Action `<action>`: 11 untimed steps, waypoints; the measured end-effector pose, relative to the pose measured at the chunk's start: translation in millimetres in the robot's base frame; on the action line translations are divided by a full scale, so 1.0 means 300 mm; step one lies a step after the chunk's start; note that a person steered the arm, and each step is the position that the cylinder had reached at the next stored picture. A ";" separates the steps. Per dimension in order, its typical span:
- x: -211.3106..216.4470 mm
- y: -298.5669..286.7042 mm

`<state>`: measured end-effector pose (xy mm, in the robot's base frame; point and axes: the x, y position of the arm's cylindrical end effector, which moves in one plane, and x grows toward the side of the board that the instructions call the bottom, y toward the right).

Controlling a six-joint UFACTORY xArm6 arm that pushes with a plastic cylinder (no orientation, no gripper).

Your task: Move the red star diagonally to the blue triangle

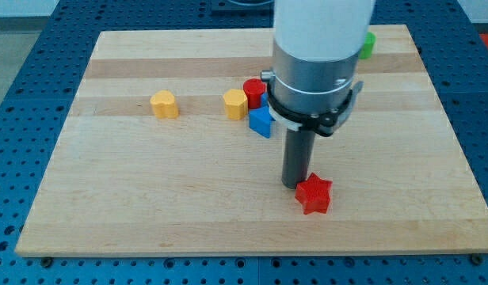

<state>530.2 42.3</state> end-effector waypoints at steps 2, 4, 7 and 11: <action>0.103 -0.063; 0.099 0.179; -0.080 0.288; -0.110 0.380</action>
